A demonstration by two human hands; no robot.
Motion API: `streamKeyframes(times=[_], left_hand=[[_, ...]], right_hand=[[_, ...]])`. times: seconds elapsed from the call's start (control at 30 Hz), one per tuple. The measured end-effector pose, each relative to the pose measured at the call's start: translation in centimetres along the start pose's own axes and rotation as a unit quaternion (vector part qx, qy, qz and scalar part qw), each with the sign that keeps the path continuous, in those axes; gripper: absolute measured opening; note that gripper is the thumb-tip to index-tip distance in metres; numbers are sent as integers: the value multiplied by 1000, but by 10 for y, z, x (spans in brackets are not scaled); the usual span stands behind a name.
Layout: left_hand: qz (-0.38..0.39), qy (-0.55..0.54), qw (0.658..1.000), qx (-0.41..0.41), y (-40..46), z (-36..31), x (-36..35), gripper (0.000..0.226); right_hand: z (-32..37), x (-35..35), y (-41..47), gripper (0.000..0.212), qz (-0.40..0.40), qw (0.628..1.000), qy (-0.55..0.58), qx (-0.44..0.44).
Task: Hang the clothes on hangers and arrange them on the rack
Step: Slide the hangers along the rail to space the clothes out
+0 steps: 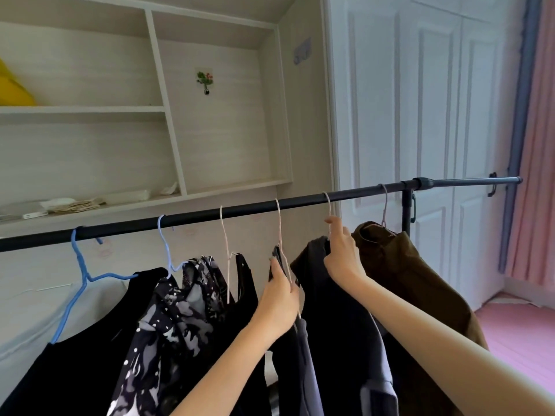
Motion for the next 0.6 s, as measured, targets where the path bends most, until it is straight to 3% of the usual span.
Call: streamKeyframes(times=[0.1,0.37,0.47,0.6], left_hand=[[-14,119,993,-9,9,1,-20,81],[-1,48,999,-11,20,-5,-33,80],[3,79,997,-14,20,-7,-32,83],[24,130,991,-24,14,-7,-24,83]], right_hand=[[-4,5,1,71,2,1000,-1,5],[-12,2,3,74,3,1000,1,-3],[-8,-5,4,74,13,1000,-11,-14],[4,-14,4,71,6,992,-118,-35]])
Point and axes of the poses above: each hand's wrist, its own y-axis towards the middle knuckle, its own x-axis out of the back of the hand, z = x × y, the point moved 3 cm from there along y, towards the middle knuckle, and after that the axes turned 7 degrees about x, right-handed, at the moved point
